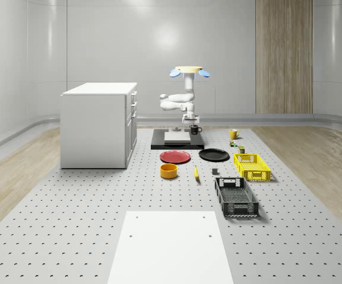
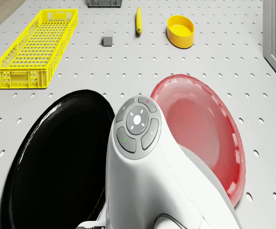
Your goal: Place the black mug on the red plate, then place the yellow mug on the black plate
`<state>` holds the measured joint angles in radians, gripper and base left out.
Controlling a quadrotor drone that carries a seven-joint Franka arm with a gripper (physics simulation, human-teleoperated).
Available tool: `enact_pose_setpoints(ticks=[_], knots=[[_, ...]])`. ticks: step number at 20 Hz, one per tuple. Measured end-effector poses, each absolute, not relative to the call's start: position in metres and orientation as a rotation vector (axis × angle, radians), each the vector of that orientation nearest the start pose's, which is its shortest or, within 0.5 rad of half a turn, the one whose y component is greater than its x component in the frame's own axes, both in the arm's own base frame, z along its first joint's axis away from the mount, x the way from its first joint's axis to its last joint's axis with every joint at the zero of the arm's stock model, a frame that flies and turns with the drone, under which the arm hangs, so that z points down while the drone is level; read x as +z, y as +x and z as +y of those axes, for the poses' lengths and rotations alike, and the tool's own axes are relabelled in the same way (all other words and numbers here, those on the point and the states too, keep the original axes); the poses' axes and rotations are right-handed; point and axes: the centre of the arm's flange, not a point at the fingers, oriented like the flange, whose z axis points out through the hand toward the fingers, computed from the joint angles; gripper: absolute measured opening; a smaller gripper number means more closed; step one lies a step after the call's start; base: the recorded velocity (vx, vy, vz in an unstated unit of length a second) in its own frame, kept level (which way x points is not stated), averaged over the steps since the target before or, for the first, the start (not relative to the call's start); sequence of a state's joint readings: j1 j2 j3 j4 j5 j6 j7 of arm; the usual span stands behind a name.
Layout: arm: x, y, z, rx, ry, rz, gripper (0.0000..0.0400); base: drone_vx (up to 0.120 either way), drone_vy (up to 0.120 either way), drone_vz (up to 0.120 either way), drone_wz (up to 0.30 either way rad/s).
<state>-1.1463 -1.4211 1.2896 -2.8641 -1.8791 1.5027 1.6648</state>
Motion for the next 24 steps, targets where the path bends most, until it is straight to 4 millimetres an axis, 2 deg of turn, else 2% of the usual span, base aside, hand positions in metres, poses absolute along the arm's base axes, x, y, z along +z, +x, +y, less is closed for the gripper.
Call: enact_pose_setpoints(ticks=[5, 12, 17, 24], knots=[[0.5087, 0.3068, 0.0000, 0.785, 0.001, -0.002, 0.0110, 0.120, 0.000, 0.000, 0.000], [0.5087, 0.3068, 0.0000, 0.785, 0.001, -0.002, 0.0110, 0.120, -0.114, 0.000, 0.000], [0.5087, 0.3068, 0.0000, 0.785, 0.001, -0.002, 0.0110, 0.120, -0.008, 0.000, 0.000], [0.5087, 0.3068, 0.0000, 0.785, 0.001, -0.002, 0.0110, 0.120, -0.120, 0.000, 0.000]])
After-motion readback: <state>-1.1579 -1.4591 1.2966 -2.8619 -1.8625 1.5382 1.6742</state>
